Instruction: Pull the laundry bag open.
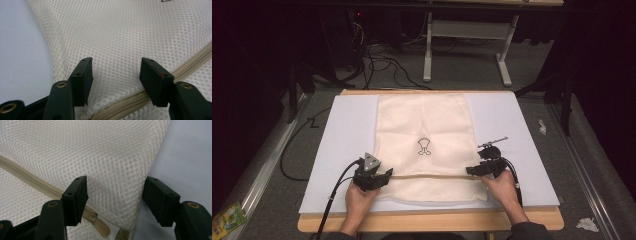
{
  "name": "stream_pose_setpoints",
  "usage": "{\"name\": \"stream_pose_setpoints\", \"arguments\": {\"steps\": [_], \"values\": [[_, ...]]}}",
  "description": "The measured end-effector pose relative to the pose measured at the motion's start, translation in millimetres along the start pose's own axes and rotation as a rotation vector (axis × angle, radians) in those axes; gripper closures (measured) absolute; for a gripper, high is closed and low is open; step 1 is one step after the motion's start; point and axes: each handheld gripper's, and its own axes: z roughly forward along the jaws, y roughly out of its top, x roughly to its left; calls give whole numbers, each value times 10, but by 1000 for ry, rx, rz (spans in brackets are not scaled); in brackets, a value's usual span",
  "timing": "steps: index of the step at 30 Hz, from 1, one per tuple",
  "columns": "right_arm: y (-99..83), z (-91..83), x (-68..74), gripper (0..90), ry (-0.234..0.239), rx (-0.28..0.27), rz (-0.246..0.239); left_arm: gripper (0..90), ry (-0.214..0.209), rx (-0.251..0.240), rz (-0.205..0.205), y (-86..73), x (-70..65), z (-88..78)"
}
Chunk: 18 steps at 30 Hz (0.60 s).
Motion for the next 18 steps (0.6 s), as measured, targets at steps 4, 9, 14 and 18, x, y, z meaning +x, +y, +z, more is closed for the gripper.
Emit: {"name": "stream_pose_setpoints", "arguments": {"steps": [4,9,14,18], "values": [[-41,-32,-35,383,12,6,16,442,4,-1,2,0,-4,0],[-44,-20,31,425,-42,32,-23,443,0,0,2,0,-2,1],[-21,-17,44,510,-61,48,-36,443,1,0,3,0,-2,1],[-29,-17,51,559,-78,42,-60,443,-2,0,0,1,1,3]]}}
